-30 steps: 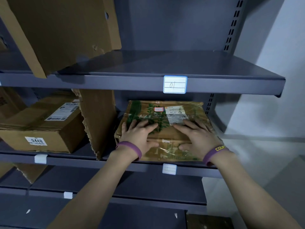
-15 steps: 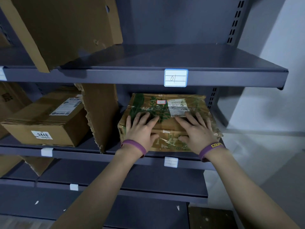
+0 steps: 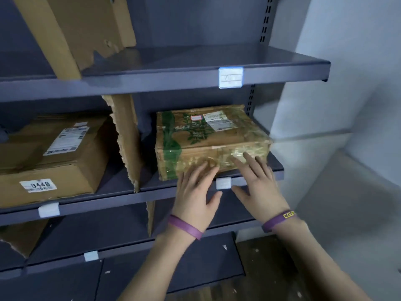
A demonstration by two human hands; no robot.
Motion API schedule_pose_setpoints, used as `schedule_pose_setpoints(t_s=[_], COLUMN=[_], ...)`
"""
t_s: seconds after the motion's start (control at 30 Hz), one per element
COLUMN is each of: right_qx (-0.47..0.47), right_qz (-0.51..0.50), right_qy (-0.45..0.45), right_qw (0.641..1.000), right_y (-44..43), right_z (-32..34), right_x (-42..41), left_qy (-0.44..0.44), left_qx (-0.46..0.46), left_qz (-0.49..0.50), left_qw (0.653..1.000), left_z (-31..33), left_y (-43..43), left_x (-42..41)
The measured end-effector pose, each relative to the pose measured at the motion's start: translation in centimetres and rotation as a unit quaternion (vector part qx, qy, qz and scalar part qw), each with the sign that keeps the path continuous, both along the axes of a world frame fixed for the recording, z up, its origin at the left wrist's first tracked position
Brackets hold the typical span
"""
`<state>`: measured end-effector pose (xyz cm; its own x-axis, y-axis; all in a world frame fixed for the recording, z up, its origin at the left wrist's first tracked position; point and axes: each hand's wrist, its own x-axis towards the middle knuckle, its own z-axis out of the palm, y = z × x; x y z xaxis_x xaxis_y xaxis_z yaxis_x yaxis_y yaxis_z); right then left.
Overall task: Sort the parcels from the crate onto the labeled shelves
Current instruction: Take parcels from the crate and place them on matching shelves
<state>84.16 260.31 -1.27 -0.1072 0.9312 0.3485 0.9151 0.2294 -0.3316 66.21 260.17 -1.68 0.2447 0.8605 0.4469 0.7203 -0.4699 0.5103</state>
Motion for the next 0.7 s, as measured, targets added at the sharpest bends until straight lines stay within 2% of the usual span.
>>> schedule_pose_setpoints(t_s=[0.1, 0.17, 0.33, 0.47, 0.57, 0.7], right_qx=[-0.028, -0.066, -0.144, -0.221, -0.226, -0.248], right_qz=[-0.055, -0.113, -0.188, -0.315, -0.371, -0.465], right_qy=[0.074, 0.103, 0.070, 0.131, 0.155, 0.192], right_qw=[0.995, 0.986, 0.969, 0.914, 0.887, 0.828], right_y=[-5.1, -9.0, -18.5, -24.5, -29.1, -36.4], right_z=[-3.9, -7.0, -12.4, -13.9, -15.5, -16.8], right_x=[-1.4, -2.6, -3.5, -2.1, -0.4, 1.7], left_qy=[-0.055, -0.062, -0.046, 0.007, 0.051, 0.117], left_qx=[-0.069, -0.112, -0.258, -0.312, -0.338, -0.338], left_qz=[-0.075, -0.109, -0.181, -0.261, -0.306, -0.391], left_qw=[0.993, 0.986, 0.948, 0.914, 0.889, 0.848], left_z=[-3.4, -6.5, -10.6, -11.5, -12.5, -13.8], left_y=[-3.3, -5.5, -11.6, -14.6, -16.7, -20.9], left_x=[-0.8, -1.3, -0.5, 1.9, 4.4, 9.0])
